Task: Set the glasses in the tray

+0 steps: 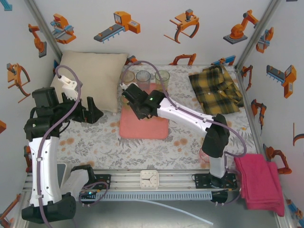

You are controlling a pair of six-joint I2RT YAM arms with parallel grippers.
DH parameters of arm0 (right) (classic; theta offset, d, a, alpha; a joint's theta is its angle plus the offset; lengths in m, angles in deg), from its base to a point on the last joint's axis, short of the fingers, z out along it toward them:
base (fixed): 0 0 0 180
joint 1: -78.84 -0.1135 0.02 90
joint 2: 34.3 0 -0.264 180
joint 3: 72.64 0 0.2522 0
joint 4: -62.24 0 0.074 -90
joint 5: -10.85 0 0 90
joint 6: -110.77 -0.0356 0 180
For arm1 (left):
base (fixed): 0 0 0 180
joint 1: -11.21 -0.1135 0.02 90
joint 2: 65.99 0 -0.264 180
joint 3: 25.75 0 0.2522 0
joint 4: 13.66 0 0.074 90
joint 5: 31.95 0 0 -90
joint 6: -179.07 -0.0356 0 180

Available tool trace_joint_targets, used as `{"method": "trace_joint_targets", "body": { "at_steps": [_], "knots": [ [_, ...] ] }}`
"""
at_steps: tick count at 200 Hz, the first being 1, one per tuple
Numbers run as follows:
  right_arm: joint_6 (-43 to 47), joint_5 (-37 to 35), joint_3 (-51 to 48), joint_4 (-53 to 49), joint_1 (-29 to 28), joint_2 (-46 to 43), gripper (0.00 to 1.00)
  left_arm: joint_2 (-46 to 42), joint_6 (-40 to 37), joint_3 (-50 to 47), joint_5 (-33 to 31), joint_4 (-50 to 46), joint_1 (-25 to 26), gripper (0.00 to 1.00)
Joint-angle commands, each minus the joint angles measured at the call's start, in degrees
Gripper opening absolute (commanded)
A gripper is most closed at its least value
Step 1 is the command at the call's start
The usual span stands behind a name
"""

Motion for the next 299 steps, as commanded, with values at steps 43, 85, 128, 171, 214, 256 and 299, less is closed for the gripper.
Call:
{"method": "trace_joint_targets", "body": {
  "at_steps": [43,85,128,171,214,256,299],
  "knots": [
    [3.06,-3.40,2.56,6.33,-0.56,5.06,0.03,-1.07,1.31,-1.48,1.59,1.51,-1.82,0.95],
    [3.99,-3.89,4.08,7.61,-0.56,8.87,0.04,-0.86,1.48,-1.50,1.81,1.67,-2.12,0.95],
    [4.40,-4.23,5.93,7.81,-0.53,12.23,0.04,-0.96,1.47,-1.65,1.75,1.65,-2.30,0.95],
    [5.01,-5.84,5.99,8.08,-0.56,13.52,0.04,-0.72,1.43,-1.74,1.65,1.76,-2.31,0.95],
    [5.24,-5.52,5.56,7.97,0.19,14.45,0.05,-0.73,1.42,-1.96,1.72,1.83,-2.31,0.95],
    [4.67,-4.58,5.44,8.02,0.76,14.61,0.06,-0.53,1.37,-1.94,1.92,1.93,-2.34,0.95],
    [3.57,-2.04,5.48,7.97,1.83,14.78,0.07,-0.72,1.39,-2.10,1.89,1.93,-2.30,0.95]
  ]
}}
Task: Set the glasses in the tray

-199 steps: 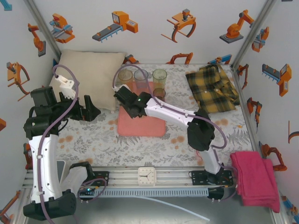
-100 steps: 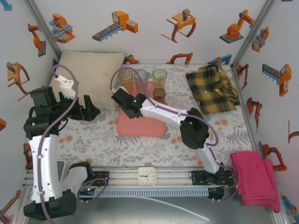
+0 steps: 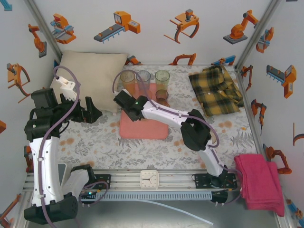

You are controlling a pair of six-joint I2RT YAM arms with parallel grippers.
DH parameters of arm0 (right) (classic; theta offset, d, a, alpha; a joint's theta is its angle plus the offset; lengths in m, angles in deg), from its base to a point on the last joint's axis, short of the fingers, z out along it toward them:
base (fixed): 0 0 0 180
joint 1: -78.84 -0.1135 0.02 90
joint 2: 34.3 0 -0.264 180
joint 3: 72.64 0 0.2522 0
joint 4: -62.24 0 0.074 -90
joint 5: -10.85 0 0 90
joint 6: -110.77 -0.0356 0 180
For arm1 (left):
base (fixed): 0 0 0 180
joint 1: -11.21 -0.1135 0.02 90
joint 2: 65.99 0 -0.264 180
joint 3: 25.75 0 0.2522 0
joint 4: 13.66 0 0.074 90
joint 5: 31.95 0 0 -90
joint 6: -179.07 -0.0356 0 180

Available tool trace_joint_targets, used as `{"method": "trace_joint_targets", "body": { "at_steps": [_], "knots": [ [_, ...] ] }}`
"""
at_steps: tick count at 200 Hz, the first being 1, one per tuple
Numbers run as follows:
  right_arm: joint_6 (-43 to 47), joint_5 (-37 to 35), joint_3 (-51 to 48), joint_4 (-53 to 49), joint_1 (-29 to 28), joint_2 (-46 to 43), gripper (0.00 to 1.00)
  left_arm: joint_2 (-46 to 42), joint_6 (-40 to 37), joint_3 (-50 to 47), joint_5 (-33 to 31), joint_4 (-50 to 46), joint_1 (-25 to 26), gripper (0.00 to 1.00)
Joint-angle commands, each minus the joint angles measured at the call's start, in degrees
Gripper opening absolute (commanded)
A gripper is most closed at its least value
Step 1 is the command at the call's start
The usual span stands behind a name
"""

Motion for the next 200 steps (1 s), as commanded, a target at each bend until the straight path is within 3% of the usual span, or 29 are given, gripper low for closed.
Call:
{"method": "trace_joint_targets", "body": {
  "at_steps": [1,60,148,200],
  "knots": [
    [-0.93,1.17,1.60,0.42,0.91,0.32,0.07,-0.39,0.76,-0.60,1.49,0.92,-0.25,0.95],
    [-1.52,2.28,2.17,-0.57,1.12,-0.38,0.11,-0.46,0.81,-0.49,1.59,0.82,-0.38,0.95],
    [-1.79,2.17,2.88,-2.01,1.08,-1.63,0.24,-0.78,1.04,-0.41,1.92,0.82,-0.51,0.95],
    [-1.49,0.79,2.83,-2.83,1.07,-2.44,0.21,-0.80,1.02,-0.35,1.97,0.84,-0.70,0.95]
  ]
}}
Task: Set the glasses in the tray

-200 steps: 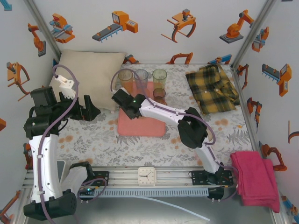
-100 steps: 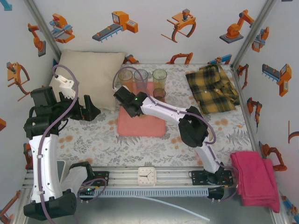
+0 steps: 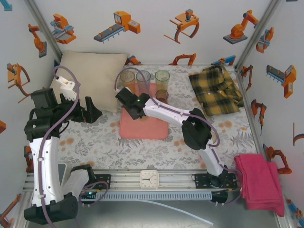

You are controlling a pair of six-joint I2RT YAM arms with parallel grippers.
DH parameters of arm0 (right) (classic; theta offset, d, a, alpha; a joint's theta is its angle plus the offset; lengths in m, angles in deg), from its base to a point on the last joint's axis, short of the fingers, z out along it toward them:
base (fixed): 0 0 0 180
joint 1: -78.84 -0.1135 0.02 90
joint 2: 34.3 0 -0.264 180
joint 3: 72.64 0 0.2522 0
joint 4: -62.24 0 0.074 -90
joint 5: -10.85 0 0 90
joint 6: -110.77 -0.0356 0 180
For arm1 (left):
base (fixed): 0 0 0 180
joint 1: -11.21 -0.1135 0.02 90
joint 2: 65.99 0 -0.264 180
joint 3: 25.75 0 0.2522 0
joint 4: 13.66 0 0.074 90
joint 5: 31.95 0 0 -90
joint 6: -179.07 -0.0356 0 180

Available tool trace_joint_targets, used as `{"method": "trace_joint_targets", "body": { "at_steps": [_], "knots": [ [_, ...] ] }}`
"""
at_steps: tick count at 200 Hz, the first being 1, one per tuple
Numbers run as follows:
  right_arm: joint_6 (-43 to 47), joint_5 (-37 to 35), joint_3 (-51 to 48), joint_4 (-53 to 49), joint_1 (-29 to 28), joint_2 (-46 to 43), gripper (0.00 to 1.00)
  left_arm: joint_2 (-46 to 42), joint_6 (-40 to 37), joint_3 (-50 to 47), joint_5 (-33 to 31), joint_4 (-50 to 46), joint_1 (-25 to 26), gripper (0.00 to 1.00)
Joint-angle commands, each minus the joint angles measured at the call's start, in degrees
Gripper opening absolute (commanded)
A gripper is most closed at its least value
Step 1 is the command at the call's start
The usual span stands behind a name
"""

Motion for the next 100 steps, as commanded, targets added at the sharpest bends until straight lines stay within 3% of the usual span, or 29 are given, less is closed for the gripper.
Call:
{"method": "trace_joint_targets", "body": {
  "at_steps": [1,100],
  "knots": [
    [-0.90,-1.32,1.87,-1.59,0.22,-2.45,0.20,-0.71,0.79,-0.35,1.71,0.68,-0.38,0.95],
    [-0.04,-3.55,1.00,-2.55,0.30,-3.12,0.21,-0.73,1.14,-0.25,2.28,0.76,-0.82,0.95]
  ]
}}
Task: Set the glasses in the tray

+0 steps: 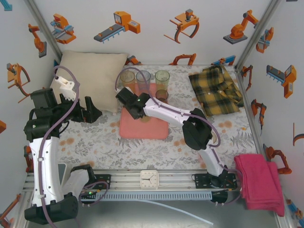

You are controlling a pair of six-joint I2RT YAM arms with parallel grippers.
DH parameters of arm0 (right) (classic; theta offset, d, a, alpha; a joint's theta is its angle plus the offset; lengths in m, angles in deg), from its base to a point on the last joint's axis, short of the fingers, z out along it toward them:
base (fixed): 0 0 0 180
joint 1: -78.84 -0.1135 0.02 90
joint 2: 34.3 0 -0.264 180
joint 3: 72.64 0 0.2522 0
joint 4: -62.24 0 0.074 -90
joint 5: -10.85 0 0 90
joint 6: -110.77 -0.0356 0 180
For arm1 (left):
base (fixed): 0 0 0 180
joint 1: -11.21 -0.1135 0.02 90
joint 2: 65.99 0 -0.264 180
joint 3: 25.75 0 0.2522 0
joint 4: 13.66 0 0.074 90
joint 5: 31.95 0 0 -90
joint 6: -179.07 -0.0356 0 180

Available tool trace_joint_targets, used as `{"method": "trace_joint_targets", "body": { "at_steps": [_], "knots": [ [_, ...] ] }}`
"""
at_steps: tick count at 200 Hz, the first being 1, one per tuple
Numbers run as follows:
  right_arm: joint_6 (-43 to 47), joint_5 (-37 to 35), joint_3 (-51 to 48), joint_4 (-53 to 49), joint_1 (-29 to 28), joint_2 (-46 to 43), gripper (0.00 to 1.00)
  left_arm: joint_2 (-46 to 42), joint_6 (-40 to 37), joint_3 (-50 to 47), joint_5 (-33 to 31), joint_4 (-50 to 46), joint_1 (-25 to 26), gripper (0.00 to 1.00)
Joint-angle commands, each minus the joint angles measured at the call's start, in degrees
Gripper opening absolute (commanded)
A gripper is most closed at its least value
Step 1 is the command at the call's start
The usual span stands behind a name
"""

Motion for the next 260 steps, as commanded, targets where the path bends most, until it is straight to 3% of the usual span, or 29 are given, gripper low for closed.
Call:
{"method": "trace_joint_targets", "body": {
  "at_steps": [1,260],
  "knots": [
    [-0.08,-1.59,1.01,-1.03,0.30,-2.58,0.21,-0.75,0.82,-0.25,1.65,0.73,-0.47,0.95],
    [0.02,-0.40,1.87,-0.78,1.27,-3.78,0.37,-1.28,1.31,-0.31,2.18,1.15,-1.35,0.96]
  ]
}}
